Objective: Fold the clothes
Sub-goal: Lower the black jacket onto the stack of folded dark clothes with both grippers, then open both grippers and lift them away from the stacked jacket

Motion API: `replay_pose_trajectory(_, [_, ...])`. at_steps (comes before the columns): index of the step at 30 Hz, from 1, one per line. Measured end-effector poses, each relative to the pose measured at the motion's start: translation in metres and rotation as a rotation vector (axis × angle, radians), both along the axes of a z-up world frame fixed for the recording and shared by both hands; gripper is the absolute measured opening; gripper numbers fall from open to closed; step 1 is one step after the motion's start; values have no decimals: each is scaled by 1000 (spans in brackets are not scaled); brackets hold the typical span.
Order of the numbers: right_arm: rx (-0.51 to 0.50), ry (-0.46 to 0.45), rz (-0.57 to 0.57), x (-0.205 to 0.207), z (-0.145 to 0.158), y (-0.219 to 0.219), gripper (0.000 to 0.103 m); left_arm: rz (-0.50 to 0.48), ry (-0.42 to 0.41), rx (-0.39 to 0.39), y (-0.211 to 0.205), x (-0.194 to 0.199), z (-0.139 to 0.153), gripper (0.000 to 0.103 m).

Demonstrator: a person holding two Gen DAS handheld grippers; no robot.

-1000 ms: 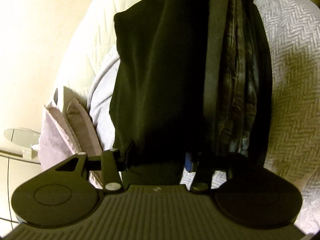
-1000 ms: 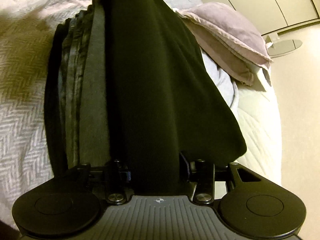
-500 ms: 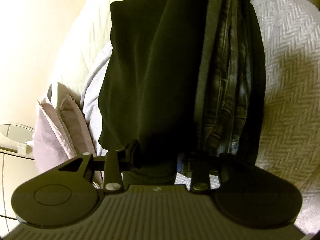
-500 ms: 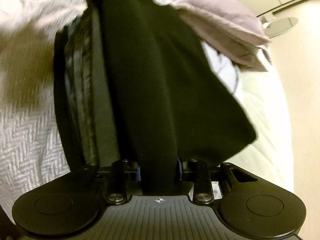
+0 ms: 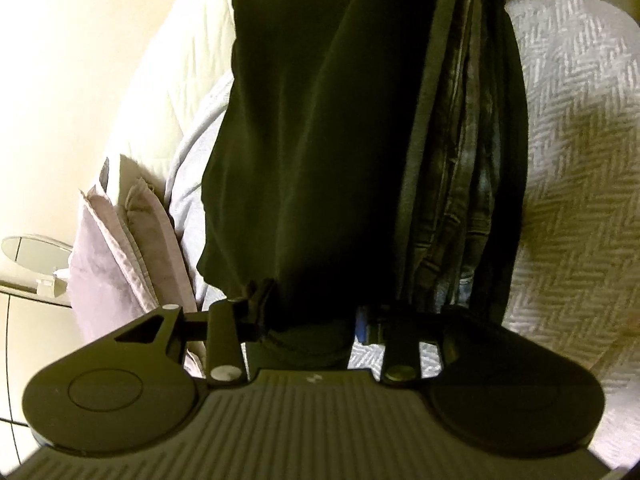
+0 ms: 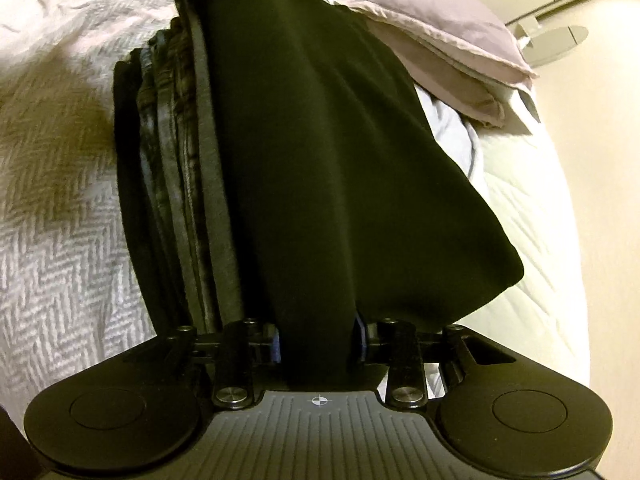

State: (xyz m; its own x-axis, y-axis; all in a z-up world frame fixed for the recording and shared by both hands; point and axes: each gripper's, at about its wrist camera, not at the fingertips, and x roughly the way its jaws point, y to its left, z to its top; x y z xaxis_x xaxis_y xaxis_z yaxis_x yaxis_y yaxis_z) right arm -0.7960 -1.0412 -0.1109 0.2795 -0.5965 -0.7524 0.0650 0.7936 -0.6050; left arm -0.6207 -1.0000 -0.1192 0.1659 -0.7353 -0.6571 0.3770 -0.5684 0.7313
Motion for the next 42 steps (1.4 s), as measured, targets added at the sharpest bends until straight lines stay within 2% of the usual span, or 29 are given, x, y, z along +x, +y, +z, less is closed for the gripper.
replay_pose_trajectory(2, [0,-1,2,-1,0,1,33,30,31,3,7,-1,9,35])
replay_pose_trajectory(4, [-2,-1,7,-3,-1,2,35,38,33,-7,30,-7,7,35])
replay_pose_trajectory(6, [-1,4,21,-3,-5,3,42,23,5,-5,32,-11,4,35])
replay_pose_trajectory(8, [-3,7,20,-2,-5,3,42,31,10,12,4,-5,1,35])
replay_pose_trajectory(12, [31,-22,-29,-4,10,1,43,79,57,38,5,-3,14,37])
replay_pose_trajectory(14, [40,-35,-53,-7,17,3,44,107,82,50,8,0,18,40])
replay_pose_trajectory(16, [58,-61,-89,-11,24,8,50,154,116,64,12,1,23,50])
replay_pose_trajectory(17, [80,-83,-115,-13,28,10,56,188,138,72,14,1,25,50])
replay_pose_trajectory(18, [101,-105,-141,-15,32,13,62,230,165,77,16,2,28,50])
replay_pose_trajectory(23, [256,-259,-355,-23,51,17,63,517,410,87,31,5,51,53])
replay_pose_trajectory(24, [292,-298,-408,-25,54,18,64,577,473,88,35,6,55,57])
replay_pose_trajectory(28, [433,-461,-617,-38,67,31,66,776,684,57,51,13,67,89])
replay_pose_trajectory(30, [476,-527,-704,-44,74,42,85,828,747,55,60,15,70,89])
replay_pose_trajectory(34, [454,-607,-818,-50,92,74,88,836,798,64,87,14,85,92])
replay_pose_trajectory(36, [426,-636,-866,-49,102,93,89,806,833,79,99,12,91,92])
replay_pose_trajectory(38, [403,-659,-909,-48,111,112,90,765,834,72,114,8,99,92])
replay_pose_trajectory(39, [404,-677,-930,-49,116,121,94,742,834,60,123,7,103,91])
replay_pose_trajectory(41, [408,-717,-963,-48,124,139,101,701,896,56,141,9,112,91])
replay_pose_trajectory(42, [411,-735,-976,-48,128,147,102,712,896,73,146,10,115,91])
